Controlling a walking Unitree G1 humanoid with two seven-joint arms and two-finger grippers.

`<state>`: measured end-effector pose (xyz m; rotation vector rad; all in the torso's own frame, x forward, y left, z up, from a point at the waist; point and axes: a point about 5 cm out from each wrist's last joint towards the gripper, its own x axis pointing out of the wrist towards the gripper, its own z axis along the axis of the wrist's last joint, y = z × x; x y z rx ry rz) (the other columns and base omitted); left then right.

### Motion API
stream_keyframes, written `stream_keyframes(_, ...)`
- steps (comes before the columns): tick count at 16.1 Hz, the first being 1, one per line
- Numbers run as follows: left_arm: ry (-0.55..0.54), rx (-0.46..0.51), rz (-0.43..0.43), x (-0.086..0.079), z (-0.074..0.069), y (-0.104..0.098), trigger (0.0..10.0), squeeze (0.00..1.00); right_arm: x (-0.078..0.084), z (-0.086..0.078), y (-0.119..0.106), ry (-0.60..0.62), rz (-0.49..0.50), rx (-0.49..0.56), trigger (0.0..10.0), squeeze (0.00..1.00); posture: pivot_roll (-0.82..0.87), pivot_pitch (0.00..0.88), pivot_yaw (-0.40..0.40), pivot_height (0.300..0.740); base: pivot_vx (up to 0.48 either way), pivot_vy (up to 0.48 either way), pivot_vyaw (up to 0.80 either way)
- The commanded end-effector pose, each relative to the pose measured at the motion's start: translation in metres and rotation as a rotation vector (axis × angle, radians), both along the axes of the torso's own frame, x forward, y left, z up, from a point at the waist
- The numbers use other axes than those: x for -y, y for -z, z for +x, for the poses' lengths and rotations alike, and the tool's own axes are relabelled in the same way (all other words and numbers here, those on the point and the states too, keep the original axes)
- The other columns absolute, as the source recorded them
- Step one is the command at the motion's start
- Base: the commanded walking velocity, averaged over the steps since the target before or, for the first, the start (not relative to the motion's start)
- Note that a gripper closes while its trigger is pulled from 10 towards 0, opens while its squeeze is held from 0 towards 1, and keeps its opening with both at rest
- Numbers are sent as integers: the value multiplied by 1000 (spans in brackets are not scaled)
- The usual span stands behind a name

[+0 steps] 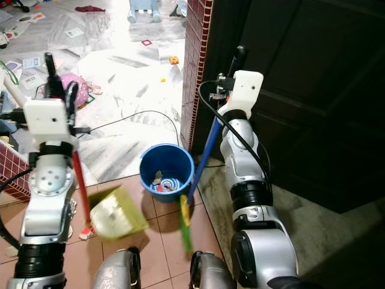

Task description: Sweep floor

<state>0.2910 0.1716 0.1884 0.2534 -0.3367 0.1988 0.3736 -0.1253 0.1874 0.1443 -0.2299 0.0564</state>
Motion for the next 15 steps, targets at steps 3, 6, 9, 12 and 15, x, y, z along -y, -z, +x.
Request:
stream_keyframes(3,-42,-2,-15,4,-1,-3,10000,0,16,-8,6,23,-91,10,10000,0,-18,149,-32,740,0,0,0)
stream_keyframes(6,-31,-33,-30,6,-6,5,10000,0,24,-25,27,3,-134,-42,10000,0,-25,154,-37,740,0,0,0)
stream_keyframes(9,-3,-67,-58,12,-10,12,10000,0,23,-49,51,-40,-176,-104,10000,0,-33,159,-37,740,0,0,0)
stream_keyframes(12,28,-67,-65,18,-7,10,10000,0,11,-56,53,-88,-200,-99,10000,0,-35,160,-32,740,0,0,0)
stream_keyframes(15,50,-64,-67,22,-6,9,10000,0,5,-55,50,-111,-206,-84,10000,0,-31,156,-31,740,0,480,0)
